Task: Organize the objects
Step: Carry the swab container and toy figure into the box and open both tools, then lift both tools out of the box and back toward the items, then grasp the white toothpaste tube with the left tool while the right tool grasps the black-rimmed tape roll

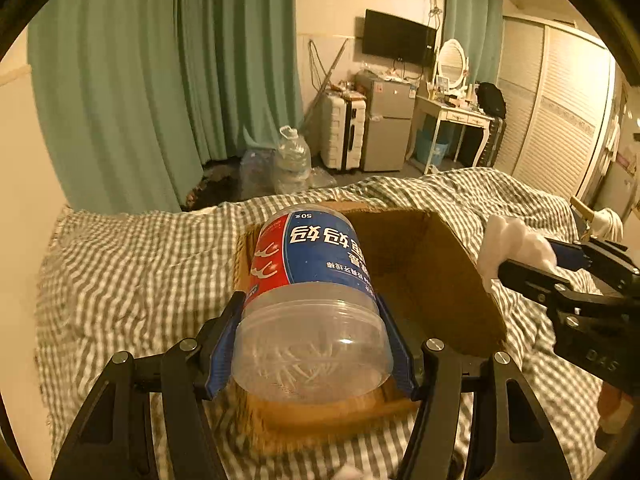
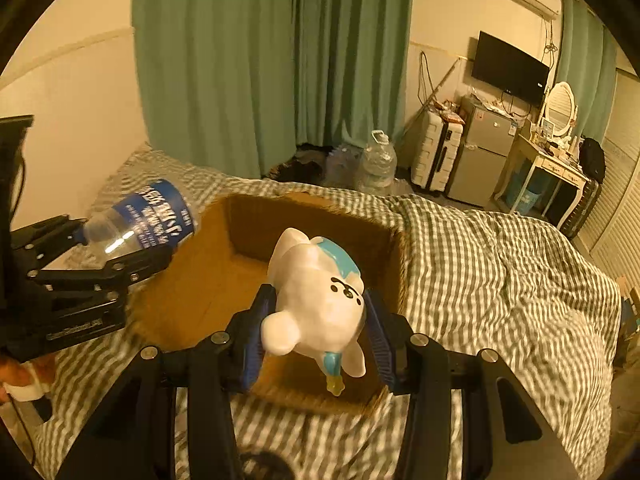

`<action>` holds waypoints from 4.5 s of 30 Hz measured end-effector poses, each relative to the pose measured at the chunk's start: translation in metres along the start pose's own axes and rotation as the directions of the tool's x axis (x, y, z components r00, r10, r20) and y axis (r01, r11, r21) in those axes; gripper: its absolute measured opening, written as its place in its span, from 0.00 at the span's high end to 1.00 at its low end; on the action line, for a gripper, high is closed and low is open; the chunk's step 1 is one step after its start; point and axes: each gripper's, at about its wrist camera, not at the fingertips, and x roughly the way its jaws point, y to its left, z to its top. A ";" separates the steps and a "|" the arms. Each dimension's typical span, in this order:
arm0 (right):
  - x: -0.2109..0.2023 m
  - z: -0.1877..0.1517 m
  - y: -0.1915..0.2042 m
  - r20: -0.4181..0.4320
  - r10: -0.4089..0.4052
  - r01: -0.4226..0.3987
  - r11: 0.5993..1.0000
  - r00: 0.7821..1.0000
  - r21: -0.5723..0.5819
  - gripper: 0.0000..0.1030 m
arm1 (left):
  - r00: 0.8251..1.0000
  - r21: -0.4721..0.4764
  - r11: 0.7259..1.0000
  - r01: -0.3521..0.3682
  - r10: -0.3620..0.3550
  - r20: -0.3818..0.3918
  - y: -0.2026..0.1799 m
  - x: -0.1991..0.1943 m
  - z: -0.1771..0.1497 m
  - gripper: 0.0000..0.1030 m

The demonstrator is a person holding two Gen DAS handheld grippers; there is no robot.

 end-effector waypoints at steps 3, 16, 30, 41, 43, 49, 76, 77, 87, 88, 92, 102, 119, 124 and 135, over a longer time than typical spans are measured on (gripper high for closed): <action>0.035 0.019 -0.014 -0.050 0.022 -0.020 0.999 0.999 0.027 0.57 | 0.999 -0.010 1.000 -0.008 0.008 -0.034 0.005 0.027 0.009 0.37; 0.162 0.020 -0.038 -0.253 0.087 -0.071 0.995 0.963 0.070 0.57 | 0.980 0.055 0.999 -0.004 0.015 -0.201 -0.002 0.133 0.020 0.37; 0.176 0.017 -0.029 -0.251 0.035 -0.039 0.999 0.967 -0.014 0.56 | 0.969 0.093 0.996 0.006 0.017 -0.248 -0.012 0.158 0.016 0.37; 0.148 0.023 -0.030 -0.199 0.044 -0.045 0.999 0.979 -0.001 0.41 | 0.986 0.100 0.995 -0.012 0.028 -0.163 -0.009 0.134 0.025 0.20; 0.141 0.027 -0.031 -0.184 0.029 -0.031 0.999 0.983 -0.010 0.40 | 0.989 0.099 0.995 -0.018 0.033 -0.146 -0.007 0.128 0.031 0.20; 0.121 0.041 -0.028 -0.129 -0.025 0.020 0.999 0.991 -0.042 0.20 | 0.995 0.053 0.997 -0.055 0.059 -0.080 0.006 0.112 0.051 0.14; -0.046 0.080 -0.023 0.049 -0.089 0.087 0.995 0.995 0.043 0.03 | 0.988 0.003 0.996 -0.086 0.085 0.126 0.007 -0.067 0.084 0.03; -0.059 0.081 -0.021 0.061 -0.088 0.086 0.995 0.994 0.042 0.02 | 0.987 0.004 0.996 -0.087 0.086 0.139 0.005 -0.077 0.085 0.02; -0.150 0.065 0.002 0.140 -0.108 0.108 0.994 0.984 0.008 0.01 | 0.977 0.027 0.997 -0.078 0.071 0.201 -0.017 -0.170 0.069 0.01; -0.158 0.060 0.005 0.145 -0.110 0.111 0.994 0.983 0.005 0.01 | 0.977 0.030 0.996 -0.081 0.073 0.199 -0.018 -0.174 0.066 0.01; -0.185 0.034 0.015 0.168 -0.111 0.113 0.994 0.979 -0.004 0.01 | 0.983 0.035 0.998 -0.058 0.050 0.179 -0.024 -0.193 0.048 0.01; -0.211 -0.036 0.037 0.156 -0.103 0.111 0.993 0.982 -0.042 0.01 | 0.986 0.038 0.998 -0.044 0.037 0.164 -0.035 -0.212 -0.009 0.00; -0.108 -0.146 0.052 -0.044 -0.024 0.022 0.999 0.999 -0.026 0.00 | 0.991 0.001 0.992 -0.126 0.126 0.033 -0.021 -0.126 -0.142 0.00; -0.055 -0.184 0.052 -0.142 -0.025 0.021 0.999 0.990 -0.028 0.00 | 0.989 -0.017 0.991 -0.136 0.135 -0.056 -0.012 -0.075 -0.184 0.00; 0.019 -0.231 0.047 -0.271 0.040 -0.031 0.999 0.962 0.037 0.01 | 0.967 0.006 0.992 -0.128 0.127 -0.222 -0.009 -0.002 -0.236 0.00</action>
